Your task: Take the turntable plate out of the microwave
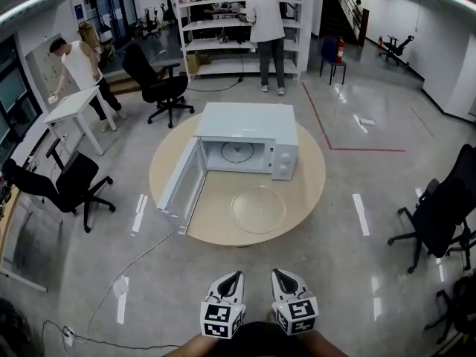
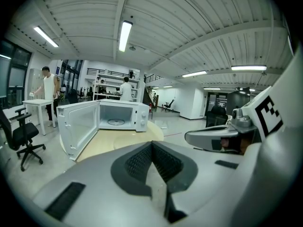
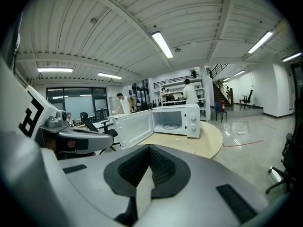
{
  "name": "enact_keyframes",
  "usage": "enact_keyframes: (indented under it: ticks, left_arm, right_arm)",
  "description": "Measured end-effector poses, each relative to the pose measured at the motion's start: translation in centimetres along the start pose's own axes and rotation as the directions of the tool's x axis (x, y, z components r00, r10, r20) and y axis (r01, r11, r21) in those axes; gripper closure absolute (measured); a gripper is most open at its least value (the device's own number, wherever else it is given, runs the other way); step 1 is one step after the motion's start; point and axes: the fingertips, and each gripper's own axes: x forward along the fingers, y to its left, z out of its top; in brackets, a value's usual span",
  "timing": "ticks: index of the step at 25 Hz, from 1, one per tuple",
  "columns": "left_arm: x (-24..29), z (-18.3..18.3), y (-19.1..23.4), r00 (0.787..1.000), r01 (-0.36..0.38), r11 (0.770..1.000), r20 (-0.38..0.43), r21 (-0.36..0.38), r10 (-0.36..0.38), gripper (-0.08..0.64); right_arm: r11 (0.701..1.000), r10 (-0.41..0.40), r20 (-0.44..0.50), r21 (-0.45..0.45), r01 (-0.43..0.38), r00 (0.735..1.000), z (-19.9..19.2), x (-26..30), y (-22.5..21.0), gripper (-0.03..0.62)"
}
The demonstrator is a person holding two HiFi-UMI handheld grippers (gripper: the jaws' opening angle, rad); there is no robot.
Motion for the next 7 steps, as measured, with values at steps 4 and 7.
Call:
enact_keyframes:
  ticks: [4, 7]
  left_arm:
    - [-0.40, -0.19, -0.02, 1.000, 0.002, 1.000, 0.007, 0.005, -0.002, 0.514]
    - [-0.74, -0.08, 0.03, 1.000, 0.003, 1.000, 0.009, 0.009, -0.003, 0.514]
  right_arm:
    - [1.000, 0.001, -0.005, -0.013, -0.001, 1.000, -0.25, -0.20, 0.50, 0.577]
    - [1.000, 0.000, -0.012, -0.012, 0.000, 1.000, -0.40, -0.25, 0.82, 0.578]
